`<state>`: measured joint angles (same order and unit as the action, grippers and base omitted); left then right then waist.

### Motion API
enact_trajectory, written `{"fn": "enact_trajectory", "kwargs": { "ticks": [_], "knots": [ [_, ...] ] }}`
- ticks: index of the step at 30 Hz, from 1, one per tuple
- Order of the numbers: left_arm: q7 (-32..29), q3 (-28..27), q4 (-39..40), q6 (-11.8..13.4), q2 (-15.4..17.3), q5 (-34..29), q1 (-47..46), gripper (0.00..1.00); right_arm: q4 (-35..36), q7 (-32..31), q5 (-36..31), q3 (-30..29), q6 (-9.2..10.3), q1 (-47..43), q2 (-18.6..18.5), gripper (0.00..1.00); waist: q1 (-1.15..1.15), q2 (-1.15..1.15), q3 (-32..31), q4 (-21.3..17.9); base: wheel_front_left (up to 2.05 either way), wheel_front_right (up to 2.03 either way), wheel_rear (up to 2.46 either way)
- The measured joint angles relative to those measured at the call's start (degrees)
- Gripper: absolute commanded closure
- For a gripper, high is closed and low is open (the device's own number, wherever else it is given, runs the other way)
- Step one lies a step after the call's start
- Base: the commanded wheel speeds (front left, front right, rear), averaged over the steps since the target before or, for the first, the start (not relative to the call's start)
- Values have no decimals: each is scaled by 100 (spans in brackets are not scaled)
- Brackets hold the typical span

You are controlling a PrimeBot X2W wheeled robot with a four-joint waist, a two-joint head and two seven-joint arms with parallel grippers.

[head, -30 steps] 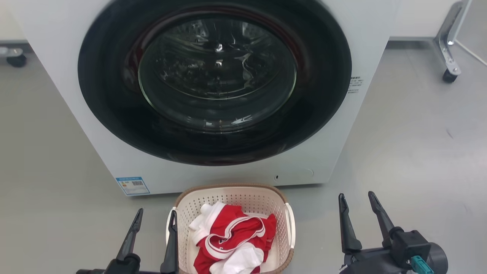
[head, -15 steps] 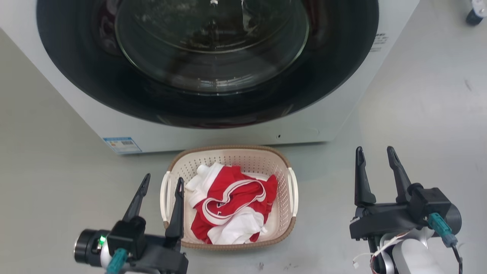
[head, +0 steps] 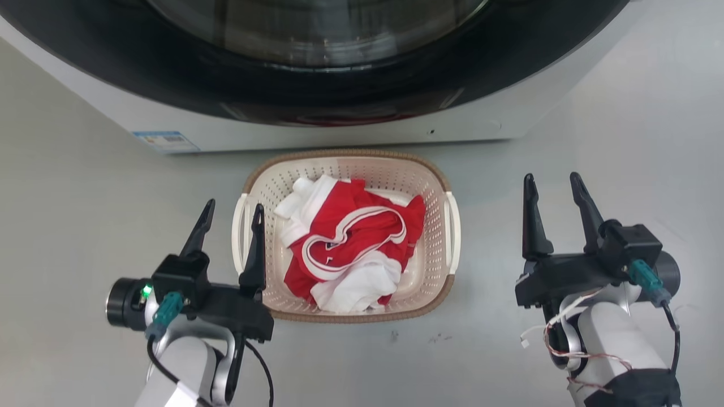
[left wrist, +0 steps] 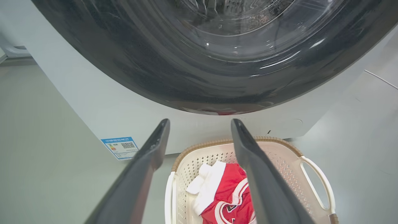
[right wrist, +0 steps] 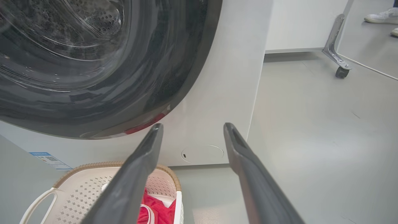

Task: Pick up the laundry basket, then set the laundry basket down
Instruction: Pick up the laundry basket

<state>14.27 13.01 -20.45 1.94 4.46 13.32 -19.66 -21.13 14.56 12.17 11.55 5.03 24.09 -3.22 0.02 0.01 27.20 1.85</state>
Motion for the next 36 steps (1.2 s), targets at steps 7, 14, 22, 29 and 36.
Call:
{"fn": "enact_trajectory", "kwargs": {
  "ticks": [7, 14, 22, 29, 36],
  "knots": [
    [-48, 8, -549, -2, -85, 56, -627, 0, -421, 13, 3, -42, -26, 556, -9, 0, 0, 0, 601, 81, 0, 0, 0],
    [-51, -43, -1038, -43, -124, 118, -1251, 0, -791, 14, 85, -31, -49, 1132, -15, 0, -1, 0, 1207, 159, 0, 0, 0],
    [-46, -83, -1657, -92, -170, 170, -1746, 0, -1282, 13, 153, 40, -58, 1496, -21, 0, -1, 1, 1824, 253, 0, 0, 0],
    [-38, -43, -2070, -100, -215, 176, -2019, 0, -1524, 13, 268, 249, -58, 1710, -37, 0, -1, 0, 2172, 335, 0, 0, 0],
    [-25, 31, -2417, -144, -237, 176, -2275, 0, -1652, 13, 466, 538, -57, 1878, -42, 0, -1, 0, 2403, 404, 0, 0, 0]
  ]
}}
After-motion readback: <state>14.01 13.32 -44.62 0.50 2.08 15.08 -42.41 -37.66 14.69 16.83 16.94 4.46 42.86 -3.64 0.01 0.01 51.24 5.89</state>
